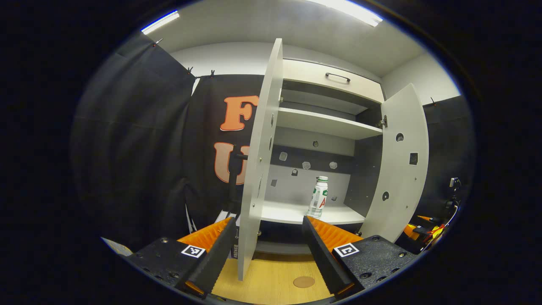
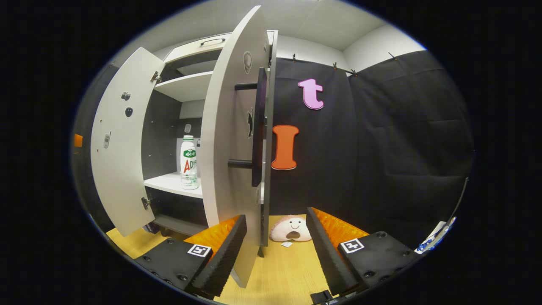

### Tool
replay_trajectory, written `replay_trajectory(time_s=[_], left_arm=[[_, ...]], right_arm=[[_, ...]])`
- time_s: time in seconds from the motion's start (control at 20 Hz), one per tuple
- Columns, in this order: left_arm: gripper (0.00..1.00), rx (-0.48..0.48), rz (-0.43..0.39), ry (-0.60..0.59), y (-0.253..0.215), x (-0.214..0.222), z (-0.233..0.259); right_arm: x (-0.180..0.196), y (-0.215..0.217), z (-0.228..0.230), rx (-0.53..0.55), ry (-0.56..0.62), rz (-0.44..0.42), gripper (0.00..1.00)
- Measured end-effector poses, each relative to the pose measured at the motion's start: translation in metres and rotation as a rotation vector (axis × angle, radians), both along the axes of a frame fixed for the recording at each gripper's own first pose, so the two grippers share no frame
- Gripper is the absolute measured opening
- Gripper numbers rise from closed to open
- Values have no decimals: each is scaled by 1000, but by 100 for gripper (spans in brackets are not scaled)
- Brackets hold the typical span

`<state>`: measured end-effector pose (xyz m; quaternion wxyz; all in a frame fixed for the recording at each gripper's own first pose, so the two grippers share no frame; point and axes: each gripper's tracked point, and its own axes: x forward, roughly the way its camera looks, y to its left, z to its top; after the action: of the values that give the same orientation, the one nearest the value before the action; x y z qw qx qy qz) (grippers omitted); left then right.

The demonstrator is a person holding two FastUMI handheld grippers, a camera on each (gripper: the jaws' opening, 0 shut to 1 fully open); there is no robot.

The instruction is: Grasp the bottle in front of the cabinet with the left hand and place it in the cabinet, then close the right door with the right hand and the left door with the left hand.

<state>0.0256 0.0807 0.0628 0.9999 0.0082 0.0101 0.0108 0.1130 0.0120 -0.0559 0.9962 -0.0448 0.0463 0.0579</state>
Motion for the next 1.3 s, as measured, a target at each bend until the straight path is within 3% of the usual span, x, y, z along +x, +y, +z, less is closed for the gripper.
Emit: replay_trajectory(time_s=[0.3,0.6,0.65,0.7,0.8,1.05,1.3], left_arm=[[97,-2,29,-5,23,3,-5],[95,10,70,-7,45,2,-8],[95,8,75,-6,48,3,-9],[95,7,79,-3,50,2,-9],[95,8,84,-1,58,2,-10],[95,13,102,4,72,8,-15],[95,19,122,6,88,19,-21]], right_arm=[[7,47,-3,-2,-2,74,95],[25,91,-8,-5,-9,118,95],[28,100,-10,-5,-8,137,100],[29,112,-12,-3,-7,163,95],[29,129,-15,-12,1,200,96],[25,140,-9,-35,-16,214,97],[17,123,1,-19,2,182,97]])
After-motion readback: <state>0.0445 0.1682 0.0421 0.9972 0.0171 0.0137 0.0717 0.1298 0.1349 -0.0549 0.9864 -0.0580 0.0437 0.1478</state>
